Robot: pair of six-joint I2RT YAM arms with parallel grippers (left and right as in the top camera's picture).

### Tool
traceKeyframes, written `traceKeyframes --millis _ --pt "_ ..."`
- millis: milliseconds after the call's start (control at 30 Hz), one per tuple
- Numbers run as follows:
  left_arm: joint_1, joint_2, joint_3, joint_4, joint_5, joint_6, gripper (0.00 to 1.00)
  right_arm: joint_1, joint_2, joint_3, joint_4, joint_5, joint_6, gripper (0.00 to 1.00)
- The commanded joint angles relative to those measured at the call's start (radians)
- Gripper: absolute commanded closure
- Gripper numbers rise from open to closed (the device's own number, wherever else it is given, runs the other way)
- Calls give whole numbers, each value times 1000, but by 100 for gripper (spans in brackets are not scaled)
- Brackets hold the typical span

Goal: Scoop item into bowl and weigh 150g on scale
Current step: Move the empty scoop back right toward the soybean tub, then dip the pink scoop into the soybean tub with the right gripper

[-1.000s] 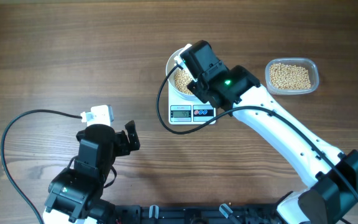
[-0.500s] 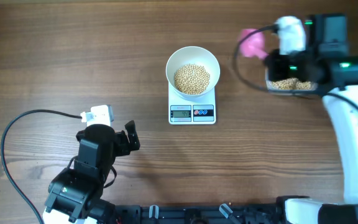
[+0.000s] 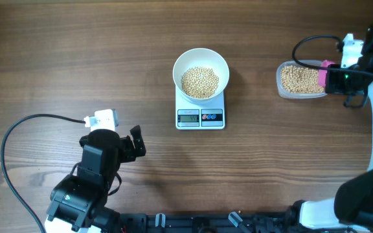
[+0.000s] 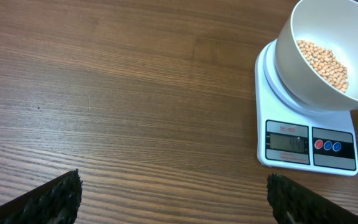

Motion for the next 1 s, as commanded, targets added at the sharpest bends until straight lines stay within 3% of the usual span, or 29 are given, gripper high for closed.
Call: traceKeyframes --millis 0,533,800,967 --pt "6 -2 -6 3 -13 11 0 11 37 2 7 100 13 96" --pt "6 -2 -6 3 -13 11 0 136 87 2 32 156 84 96" --pt "6 -2 -6 3 -13 11 0 138 87 -83 61 151 85 96" --pt "6 -2 -6 3 -13 11 0 138 87 -89 80 -9 60 96"
